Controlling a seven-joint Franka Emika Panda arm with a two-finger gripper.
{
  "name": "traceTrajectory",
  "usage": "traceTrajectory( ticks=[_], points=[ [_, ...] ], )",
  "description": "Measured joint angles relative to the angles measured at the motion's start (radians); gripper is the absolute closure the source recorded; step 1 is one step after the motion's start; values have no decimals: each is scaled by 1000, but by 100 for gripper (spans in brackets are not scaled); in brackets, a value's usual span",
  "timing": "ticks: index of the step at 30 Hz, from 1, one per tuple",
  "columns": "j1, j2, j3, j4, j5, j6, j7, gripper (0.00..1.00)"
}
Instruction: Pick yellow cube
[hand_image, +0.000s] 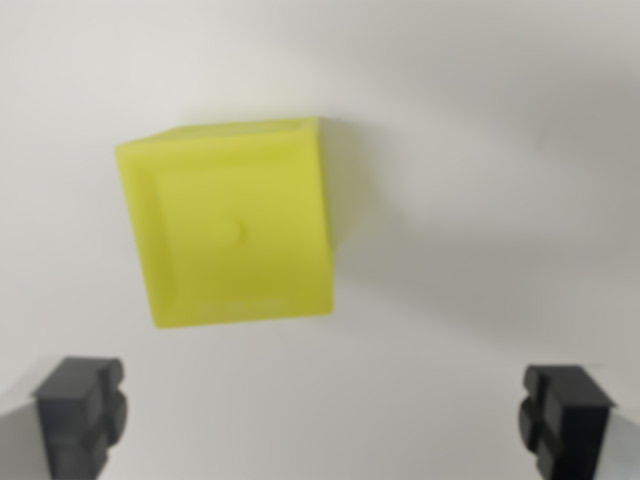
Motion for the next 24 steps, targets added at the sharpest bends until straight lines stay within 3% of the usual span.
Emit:
traceTrajectory(
  ticks=[12, 24],
  points=[
    [40, 83, 0, 56, -3, 27, -16, 0],
    [43, 120, -1, 69, -2, 51, -23, 0]
  ],
)
